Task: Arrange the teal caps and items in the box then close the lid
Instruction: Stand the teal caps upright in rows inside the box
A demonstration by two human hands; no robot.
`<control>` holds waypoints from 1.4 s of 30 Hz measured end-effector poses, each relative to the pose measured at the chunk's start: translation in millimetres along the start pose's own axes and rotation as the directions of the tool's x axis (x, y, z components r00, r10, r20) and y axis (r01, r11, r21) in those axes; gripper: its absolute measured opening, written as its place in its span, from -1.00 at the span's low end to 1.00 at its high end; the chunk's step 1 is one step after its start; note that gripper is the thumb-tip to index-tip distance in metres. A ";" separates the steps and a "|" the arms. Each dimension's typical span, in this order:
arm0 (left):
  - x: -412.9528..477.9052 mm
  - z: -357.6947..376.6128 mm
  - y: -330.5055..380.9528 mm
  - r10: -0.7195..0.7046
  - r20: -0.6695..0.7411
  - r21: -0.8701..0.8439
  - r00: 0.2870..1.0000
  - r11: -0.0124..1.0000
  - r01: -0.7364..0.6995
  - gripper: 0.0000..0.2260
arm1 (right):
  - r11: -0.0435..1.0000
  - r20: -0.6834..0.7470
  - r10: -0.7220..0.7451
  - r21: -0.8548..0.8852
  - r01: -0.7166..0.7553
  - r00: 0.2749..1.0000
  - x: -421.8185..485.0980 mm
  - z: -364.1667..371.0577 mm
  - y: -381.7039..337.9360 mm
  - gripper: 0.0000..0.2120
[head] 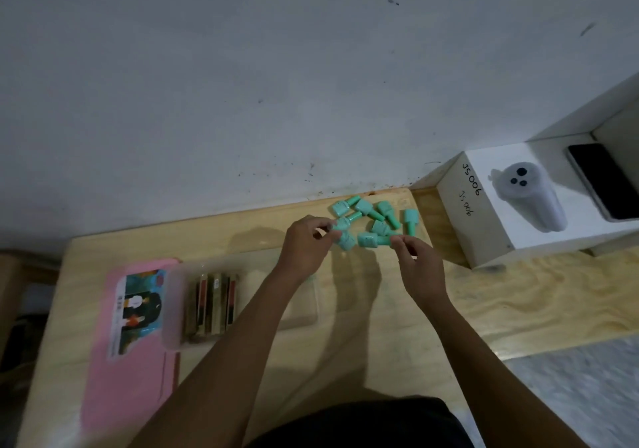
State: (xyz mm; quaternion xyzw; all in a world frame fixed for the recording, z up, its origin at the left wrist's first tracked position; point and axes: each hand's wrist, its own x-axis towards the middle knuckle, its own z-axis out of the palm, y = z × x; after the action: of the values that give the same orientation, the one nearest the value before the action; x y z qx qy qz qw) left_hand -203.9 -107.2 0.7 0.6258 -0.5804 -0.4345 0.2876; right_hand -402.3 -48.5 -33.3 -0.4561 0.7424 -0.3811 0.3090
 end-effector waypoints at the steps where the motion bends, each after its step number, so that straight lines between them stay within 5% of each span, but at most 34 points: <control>1: -4.2 -7.7 0.1 -0.001 -0.008 -0.029 1.000 1.000 0.001 -0.90 | 1.000 0.009 -0.002 0.015 0.002 1.000 -3.5 2.3 -6.1 -0.75; 14: -50.3 -90.8 -16.1 0.033 -0.153 -0.090 0.988 0.995 -0.048 -0.78 | 0.953 0.247 -0.241 -0.120 0.277 0.938 -52.9 35.9 -49.6 -0.84; 18: -63.2 -97.0 -30.4 0.044 -0.144 -0.006 0.989 0.999 -0.045 -0.78 | 0.811 0.332 -0.314 -0.393 0.434 0.889 -66.4 53.7 -51.1 -0.80; 25: -76.9 -88.1 -49.2 0.045 -0.132 0.131 0.990 0.991 -0.027 -0.78 | 0.543 0.415 -0.446 -0.579 0.608 0.793 -67.7 83.5 -44.7 -0.80; 31: -78.4 -70.6 -70.8 0.039 -0.089 0.211 0.995 0.977 -0.019 -0.77 | 0.425 0.411 -0.505 -0.647 0.633 0.759 -63.0 99.3 -34.9 -0.90; 42: -69.1 -47.8 -95.3 0.027 -0.027 0.286 0.999 0.958 -0.018 -0.76 | 0.540 0.288 -0.494 -0.637 0.549 0.820 -63.8 103.4 -25.0 -0.87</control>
State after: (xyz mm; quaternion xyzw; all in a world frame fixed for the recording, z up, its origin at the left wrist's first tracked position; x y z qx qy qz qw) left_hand -113.0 -31.3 -45.3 0.6608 -0.6396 -0.3332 0.2080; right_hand -282.7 -26.9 -58.6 -0.7510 0.6471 -0.1303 0.0132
